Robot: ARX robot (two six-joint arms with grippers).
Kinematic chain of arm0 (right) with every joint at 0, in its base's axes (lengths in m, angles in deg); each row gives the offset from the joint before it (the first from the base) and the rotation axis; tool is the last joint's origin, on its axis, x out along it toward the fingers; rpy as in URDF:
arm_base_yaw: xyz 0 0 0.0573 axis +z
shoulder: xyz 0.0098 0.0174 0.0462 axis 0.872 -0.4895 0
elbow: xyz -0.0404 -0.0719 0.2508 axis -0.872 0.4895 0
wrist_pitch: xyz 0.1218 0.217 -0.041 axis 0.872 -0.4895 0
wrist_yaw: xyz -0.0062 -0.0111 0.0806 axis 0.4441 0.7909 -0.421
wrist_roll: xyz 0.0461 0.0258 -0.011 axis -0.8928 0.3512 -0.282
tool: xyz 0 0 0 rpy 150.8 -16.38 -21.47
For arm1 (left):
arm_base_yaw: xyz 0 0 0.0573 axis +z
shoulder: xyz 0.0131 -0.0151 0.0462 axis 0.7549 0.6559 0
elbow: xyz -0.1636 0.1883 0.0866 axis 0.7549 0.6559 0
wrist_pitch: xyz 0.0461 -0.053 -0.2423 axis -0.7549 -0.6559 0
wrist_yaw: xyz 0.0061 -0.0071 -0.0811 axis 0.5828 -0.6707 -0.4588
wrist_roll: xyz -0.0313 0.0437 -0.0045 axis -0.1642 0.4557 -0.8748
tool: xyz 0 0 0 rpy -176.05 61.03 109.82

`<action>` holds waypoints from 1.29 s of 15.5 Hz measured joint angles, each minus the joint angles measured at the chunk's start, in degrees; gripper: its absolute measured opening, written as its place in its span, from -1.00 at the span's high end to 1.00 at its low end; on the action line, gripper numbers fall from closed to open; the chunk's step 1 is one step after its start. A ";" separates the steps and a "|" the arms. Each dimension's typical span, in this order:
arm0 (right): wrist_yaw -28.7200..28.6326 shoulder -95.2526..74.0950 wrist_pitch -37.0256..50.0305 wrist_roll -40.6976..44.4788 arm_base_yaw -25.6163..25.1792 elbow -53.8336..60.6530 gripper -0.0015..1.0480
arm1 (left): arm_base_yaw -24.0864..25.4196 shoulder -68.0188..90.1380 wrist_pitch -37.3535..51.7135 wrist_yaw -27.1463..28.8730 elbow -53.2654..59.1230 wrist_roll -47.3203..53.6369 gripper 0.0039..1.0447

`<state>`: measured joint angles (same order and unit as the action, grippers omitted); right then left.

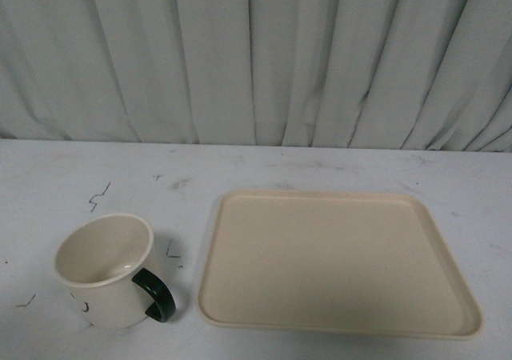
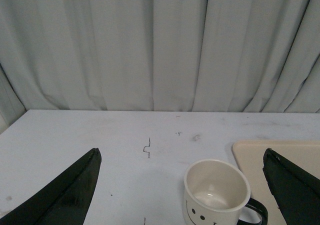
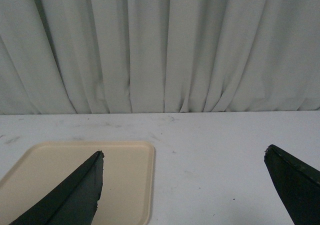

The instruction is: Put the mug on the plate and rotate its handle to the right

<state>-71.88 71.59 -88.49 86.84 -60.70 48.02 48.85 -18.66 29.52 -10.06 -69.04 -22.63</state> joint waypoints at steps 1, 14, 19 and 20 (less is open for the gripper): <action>0.00 0.00 0.00 0.00 0.00 0.00 -0.87 | 0.00 0.00 0.00 0.00 0.00 0.00 -0.88; 0.00 0.00 0.00 0.00 0.00 0.00 -0.87 | -0.13 4.42 4.31 -0.52 -0.63 -0.37 -0.88; 0.00 0.00 0.00 0.00 0.00 0.00 -0.87 | -5.49 45.64 12.48 -9.07 -20.46 2.10 -0.88; 0.00 0.00 -0.02 0.00 0.00 0.00 -0.87 | -6.58 53.42 8.72 -9.09 -24.46 3.37 -0.88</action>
<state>-71.88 71.59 -88.51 86.84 -60.70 48.02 42.27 34.76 38.24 -19.16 -93.50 -19.26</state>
